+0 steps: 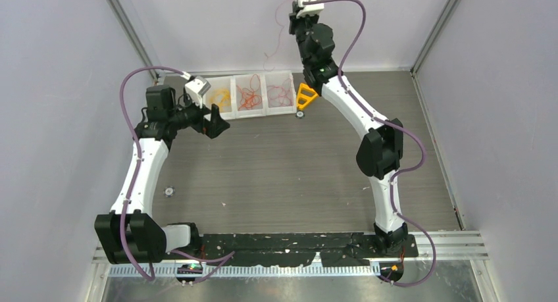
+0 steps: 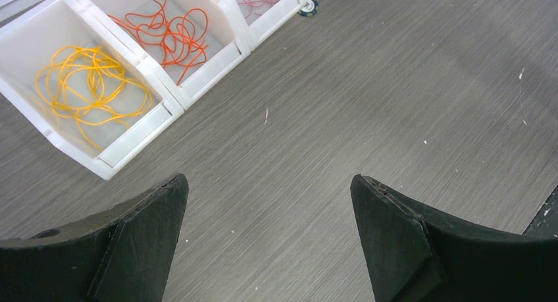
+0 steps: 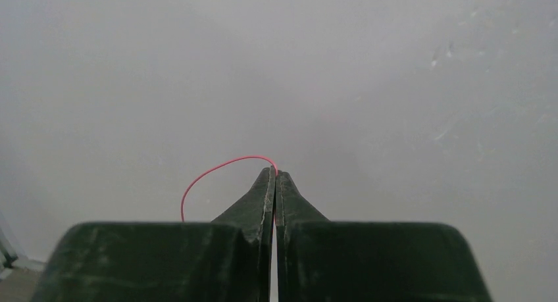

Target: Untangle the cables

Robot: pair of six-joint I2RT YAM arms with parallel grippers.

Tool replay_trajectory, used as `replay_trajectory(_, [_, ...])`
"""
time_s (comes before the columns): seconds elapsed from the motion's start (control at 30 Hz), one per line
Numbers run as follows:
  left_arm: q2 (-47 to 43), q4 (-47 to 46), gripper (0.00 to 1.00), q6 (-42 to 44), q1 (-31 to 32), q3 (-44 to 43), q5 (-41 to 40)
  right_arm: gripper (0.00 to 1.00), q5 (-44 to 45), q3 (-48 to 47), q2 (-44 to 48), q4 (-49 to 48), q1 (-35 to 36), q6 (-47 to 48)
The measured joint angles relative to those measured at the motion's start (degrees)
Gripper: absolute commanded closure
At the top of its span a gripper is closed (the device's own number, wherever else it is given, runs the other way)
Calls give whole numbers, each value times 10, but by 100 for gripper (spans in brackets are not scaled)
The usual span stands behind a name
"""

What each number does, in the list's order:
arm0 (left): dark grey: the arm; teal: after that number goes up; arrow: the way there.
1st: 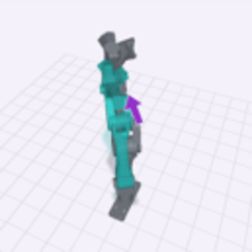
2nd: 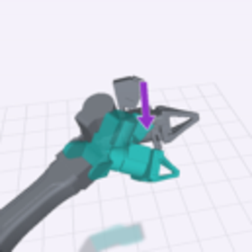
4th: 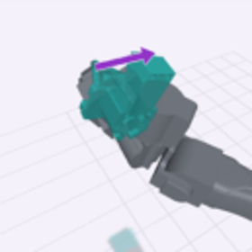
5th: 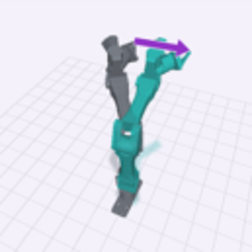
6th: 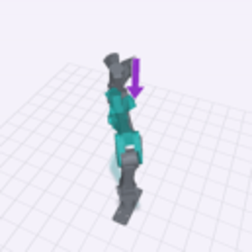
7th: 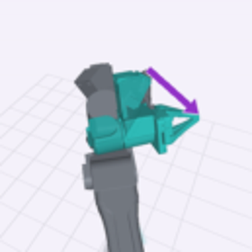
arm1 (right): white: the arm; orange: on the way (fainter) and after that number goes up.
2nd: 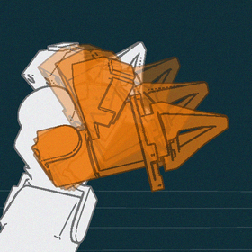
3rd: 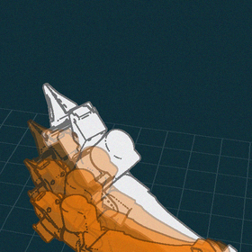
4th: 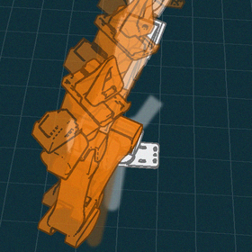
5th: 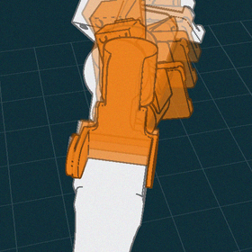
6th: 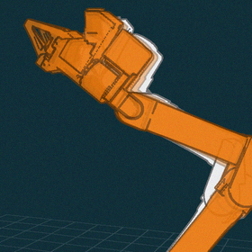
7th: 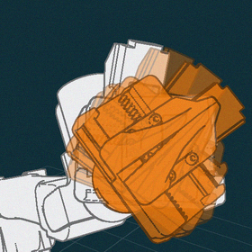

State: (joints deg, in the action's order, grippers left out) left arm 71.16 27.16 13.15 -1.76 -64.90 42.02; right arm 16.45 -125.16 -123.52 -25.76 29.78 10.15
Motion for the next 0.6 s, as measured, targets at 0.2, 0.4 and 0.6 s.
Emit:
replay_trajectory(0.2, [0, 10, 4, 9, -4, 2, 0, 95, 2, 119, 0, -9, 6, 6])
replay_trajectory(0.4, [0, 10, 4, 9, -7, 2, 0, 95, 37, 174, 0, 4, 22, 33])
replay_trajectory(0.6, [0, 10, 4, 9, -10, 2, 0, 95, 37, 186, 6, 23, 28, 30])
